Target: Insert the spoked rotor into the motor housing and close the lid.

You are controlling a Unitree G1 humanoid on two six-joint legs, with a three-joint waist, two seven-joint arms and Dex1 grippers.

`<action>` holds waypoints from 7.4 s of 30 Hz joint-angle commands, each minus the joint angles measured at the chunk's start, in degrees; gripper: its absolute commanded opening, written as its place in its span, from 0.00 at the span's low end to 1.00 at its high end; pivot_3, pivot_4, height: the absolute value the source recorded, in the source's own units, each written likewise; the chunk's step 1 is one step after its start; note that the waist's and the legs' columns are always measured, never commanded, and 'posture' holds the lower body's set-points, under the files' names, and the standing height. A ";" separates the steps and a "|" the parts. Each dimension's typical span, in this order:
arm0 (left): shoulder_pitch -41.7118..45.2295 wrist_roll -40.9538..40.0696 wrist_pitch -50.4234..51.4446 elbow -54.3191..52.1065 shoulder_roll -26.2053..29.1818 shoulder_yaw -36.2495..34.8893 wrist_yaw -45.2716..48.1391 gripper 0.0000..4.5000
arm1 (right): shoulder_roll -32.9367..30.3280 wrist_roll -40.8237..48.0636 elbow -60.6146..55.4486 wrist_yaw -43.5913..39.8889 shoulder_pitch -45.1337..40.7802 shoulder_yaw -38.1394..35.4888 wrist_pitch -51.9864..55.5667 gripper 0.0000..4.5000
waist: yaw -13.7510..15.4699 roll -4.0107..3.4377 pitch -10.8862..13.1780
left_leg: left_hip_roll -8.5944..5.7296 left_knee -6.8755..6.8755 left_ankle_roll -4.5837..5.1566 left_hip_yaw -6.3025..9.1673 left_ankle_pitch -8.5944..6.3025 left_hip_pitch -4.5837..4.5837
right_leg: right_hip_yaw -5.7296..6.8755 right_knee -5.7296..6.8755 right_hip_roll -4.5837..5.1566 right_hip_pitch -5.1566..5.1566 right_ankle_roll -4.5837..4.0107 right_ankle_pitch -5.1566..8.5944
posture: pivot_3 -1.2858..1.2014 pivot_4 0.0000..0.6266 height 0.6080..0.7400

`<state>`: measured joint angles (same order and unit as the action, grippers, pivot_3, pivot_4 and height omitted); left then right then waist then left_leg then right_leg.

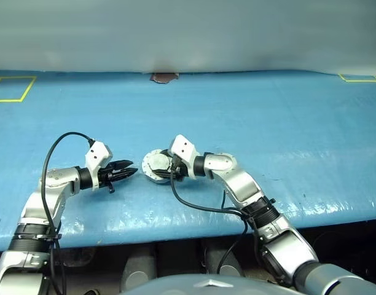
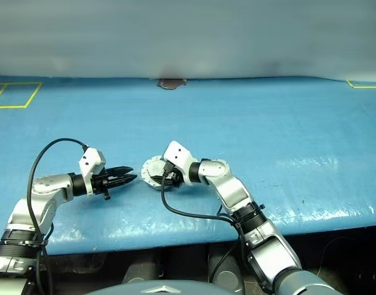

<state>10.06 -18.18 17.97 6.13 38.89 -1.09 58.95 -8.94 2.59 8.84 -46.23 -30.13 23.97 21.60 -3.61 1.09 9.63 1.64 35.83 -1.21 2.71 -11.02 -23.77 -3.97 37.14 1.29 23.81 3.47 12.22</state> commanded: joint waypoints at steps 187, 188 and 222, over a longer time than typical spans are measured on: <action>0.87 -0.18 1.10 -0.30 -7.30 2.65 -3.69 0.00 | 20.06 55.79 -1.86 32.00 15.66 -30.56 36.24 0.57 | -0.14 -0.45 -0.48 | -0.02 -0.29 0.04 0.03 0.02 -0.02 | 0.06 -0.34 0.12 -0.01 0.01 0.02 | 0.52 0.24 1.00; 0.89 -0.18 1.12 -0.28 -7.30 2.67 -3.66 0.00 | 19.96 56.02 -2.03 32.04 15.74 -30.50 36.27 0.57 | -0.15 -0.46 -0.48 | -0.02 -0.29 0.04 0.03 0.02 -0.03 | 0.06 -0.34 0.13 0.00 0.01 0.02 | 0.52 0.24 1.00; 3.98 -13.88 10.03 -2.02 -13.75 -8.76 -9.33 0.00 | 21.13 65.87 -1.69 36.50 15.31 -35.90 31.59 0.26 | 0.06 -0.32 -0.27 | -0.03 -0.29 0.05 0.07 0.03 -0.26 | 0.10 -0.40 0.13 0.14 0.01 0.02 | 0.52 0.24 1.00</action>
<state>12.41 -27.83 25.57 6.06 24.99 -5.69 51.04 4.61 64.74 8.93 -9.51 -15.38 -10.66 54.88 -3.55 0.77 9.36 1.61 35.56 -1.15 2.81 -10.99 -24.16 -3.84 36.75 1.39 24.07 3.49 12.23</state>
